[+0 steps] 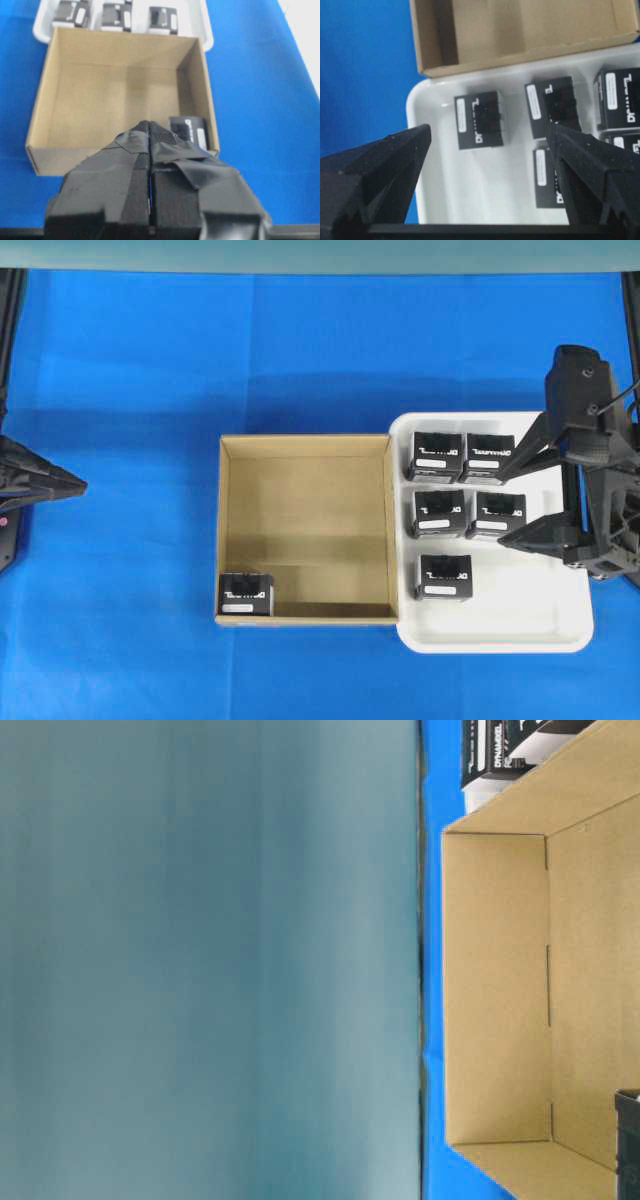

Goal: Pick the box from inside the cardboard box.

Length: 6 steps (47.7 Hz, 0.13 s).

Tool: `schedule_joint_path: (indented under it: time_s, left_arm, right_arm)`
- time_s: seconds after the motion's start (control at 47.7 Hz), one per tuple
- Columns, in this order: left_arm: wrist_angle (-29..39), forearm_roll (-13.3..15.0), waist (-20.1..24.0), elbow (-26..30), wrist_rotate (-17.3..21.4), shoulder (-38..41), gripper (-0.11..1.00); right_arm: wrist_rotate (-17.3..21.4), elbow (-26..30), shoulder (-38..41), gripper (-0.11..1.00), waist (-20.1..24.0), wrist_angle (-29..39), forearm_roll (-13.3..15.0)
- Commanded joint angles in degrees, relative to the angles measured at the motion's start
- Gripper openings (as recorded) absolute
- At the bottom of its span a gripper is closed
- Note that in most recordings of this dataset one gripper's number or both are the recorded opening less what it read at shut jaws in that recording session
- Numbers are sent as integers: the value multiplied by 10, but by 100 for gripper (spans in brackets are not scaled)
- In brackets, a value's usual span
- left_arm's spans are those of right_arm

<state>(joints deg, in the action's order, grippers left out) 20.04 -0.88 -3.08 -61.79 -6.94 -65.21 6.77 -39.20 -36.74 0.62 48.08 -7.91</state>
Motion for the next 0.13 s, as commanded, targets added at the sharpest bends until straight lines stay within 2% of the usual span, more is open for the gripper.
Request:
schedule_joint_path:
  time_s: [0.0, 0.105]
  left_arm:
    - [-4, -1, -1, 17, 0, 7, -7]
    - [-4, -1, -2, 17, 0, 7, -7]
  right_arm:
    - [0, 3, 1, 96, 0, -4, 1]
    - [0, 2, 2, 96, 0, -4, 1]
